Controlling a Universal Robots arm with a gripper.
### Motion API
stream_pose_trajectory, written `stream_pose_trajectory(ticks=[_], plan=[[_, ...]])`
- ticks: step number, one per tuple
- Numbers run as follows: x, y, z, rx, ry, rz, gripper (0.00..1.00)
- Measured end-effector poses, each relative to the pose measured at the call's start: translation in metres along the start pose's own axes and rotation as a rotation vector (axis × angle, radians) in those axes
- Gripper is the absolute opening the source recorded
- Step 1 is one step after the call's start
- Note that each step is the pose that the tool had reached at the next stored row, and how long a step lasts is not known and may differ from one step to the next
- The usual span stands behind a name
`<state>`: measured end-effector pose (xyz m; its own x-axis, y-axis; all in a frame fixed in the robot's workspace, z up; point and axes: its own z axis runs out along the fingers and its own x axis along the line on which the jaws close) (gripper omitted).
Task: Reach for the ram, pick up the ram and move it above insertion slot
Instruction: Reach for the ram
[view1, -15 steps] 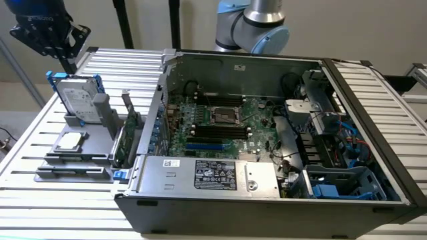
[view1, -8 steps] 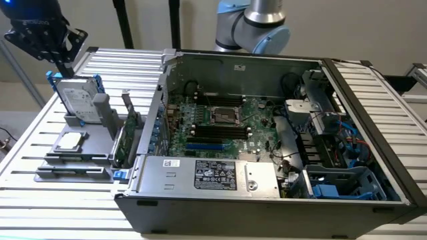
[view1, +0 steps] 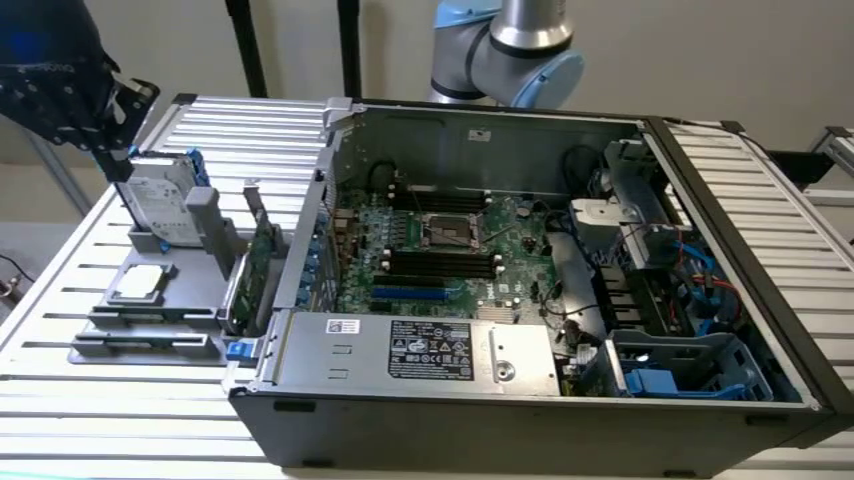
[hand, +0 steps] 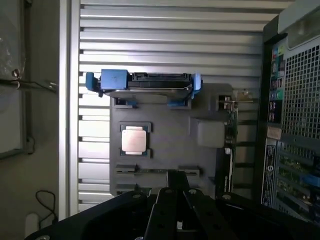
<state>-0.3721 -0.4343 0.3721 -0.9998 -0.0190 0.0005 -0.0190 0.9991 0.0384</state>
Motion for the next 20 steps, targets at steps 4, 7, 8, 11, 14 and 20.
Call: stream_pose_trajectory(ticks=[4, 7, 8, 11, 14, 20], plan=[[0.000, -0.0182, 0.0025, 0.0000, 0.0000, 0.000, 0.11], [0.001, -0.0323, 0.0048, 0.0000, 0.0000, 0.000, 0.11], [0.001, -0.0368, 0.0056, 0.0000, 0.0000, 0.000, 0.11], [0.001, -0.0504, 0.0080, 0.0000, 0.0000, 0.000, 0.11], [0.001, -0.0598, 0.0089, -0.0007, -0.0001, 0.000, 0.11], [0.002, -0.0607, 0.0095, -0.0008, 0.0033, -0.083, 0.11]])
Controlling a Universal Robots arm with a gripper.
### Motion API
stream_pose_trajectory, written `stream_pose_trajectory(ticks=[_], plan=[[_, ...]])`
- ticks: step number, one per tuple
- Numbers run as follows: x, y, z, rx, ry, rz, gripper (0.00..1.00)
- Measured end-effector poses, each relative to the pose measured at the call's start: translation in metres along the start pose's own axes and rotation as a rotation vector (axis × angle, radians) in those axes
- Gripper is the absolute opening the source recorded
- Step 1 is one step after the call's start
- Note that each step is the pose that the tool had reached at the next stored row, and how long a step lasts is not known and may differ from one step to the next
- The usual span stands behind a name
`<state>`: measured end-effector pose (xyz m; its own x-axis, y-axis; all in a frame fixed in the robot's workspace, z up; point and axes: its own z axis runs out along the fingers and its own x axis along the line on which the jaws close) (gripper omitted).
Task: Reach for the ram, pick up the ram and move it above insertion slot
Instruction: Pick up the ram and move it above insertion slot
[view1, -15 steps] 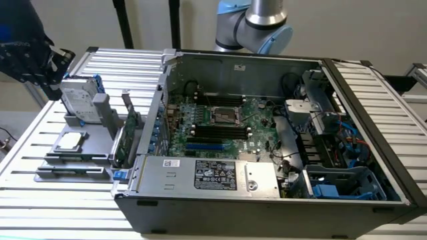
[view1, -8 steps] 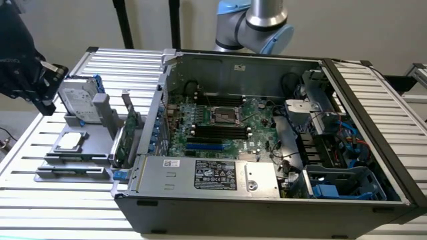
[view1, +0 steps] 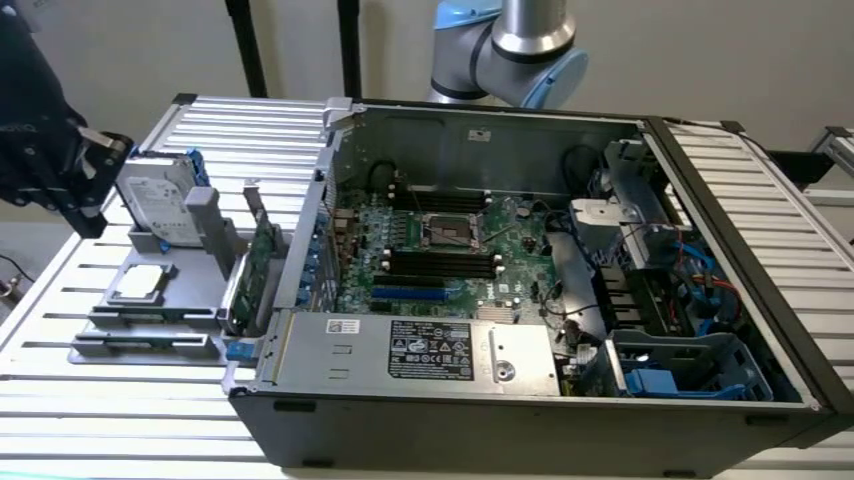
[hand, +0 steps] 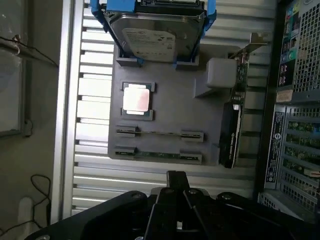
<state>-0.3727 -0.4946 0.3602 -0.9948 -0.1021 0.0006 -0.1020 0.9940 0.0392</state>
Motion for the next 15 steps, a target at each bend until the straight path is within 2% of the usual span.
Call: stream_pose_trajectory(ticks=[15], plan=[[0.0000, -0.0001, 0.0018, 0.0001, 0.0106, -0.273, 0.11]])
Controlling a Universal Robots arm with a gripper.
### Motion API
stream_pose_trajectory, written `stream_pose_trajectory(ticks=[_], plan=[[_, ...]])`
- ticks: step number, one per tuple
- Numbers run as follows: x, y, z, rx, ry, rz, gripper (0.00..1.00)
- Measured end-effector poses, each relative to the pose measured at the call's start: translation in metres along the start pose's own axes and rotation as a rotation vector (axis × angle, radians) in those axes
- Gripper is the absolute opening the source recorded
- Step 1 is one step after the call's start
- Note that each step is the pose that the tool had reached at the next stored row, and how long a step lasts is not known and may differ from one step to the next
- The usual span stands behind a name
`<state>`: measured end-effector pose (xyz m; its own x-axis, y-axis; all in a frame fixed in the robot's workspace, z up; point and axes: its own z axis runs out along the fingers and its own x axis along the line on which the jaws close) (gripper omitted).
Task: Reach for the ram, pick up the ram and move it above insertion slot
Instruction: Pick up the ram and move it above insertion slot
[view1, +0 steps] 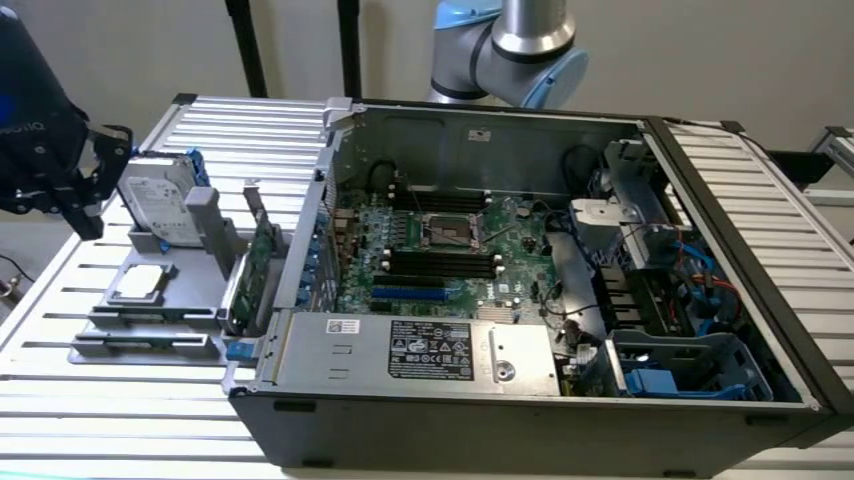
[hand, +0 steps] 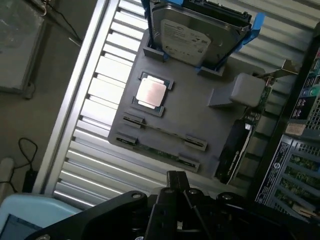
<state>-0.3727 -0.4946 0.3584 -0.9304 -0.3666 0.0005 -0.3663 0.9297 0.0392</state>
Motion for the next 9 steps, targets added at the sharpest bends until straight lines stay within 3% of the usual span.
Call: stream_pose_trajectory(ticks=[9], plan=[[0.0000, -0.0001, 0.0012, 0.0001, 0.0064, -0.164, 0.11]])
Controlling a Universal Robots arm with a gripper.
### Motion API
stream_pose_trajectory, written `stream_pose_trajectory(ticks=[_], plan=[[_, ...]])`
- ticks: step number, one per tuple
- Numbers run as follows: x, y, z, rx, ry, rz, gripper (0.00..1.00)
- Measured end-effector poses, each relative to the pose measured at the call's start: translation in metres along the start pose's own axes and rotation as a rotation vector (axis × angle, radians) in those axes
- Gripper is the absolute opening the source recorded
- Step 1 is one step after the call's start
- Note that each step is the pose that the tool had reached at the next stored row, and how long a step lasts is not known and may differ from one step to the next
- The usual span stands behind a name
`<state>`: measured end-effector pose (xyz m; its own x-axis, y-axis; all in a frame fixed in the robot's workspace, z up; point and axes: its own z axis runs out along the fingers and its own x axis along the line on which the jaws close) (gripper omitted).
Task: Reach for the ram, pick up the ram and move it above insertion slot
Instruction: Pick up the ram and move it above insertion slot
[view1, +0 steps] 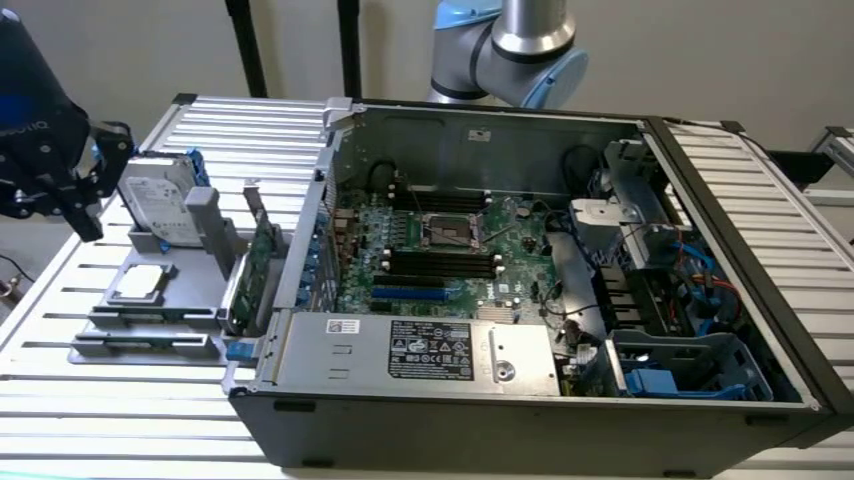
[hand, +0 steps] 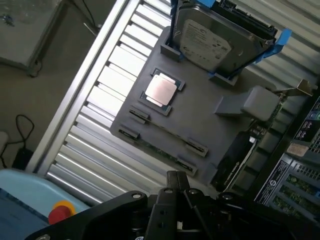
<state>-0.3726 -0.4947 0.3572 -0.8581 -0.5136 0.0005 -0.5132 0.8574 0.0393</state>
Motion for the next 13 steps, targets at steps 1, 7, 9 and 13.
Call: stream_pose_trajectory(ticks=[1, 7, 9, 13], plan=[[0.0000, 0.0000, 0.0001, 0.0000, 0.0007, -0.018, 0.11], [0.0000, 0.0000, 0.0010, 0.0001, 0.0050, -0.127, 0.11], [0.0000, -0.0001, 0.0013, 0.0001, 0.0064, -0.163, 0.11], [0.0000, -0.0001, 0.0020, 0.0001, 0.0092, -0.235, 0.11]])
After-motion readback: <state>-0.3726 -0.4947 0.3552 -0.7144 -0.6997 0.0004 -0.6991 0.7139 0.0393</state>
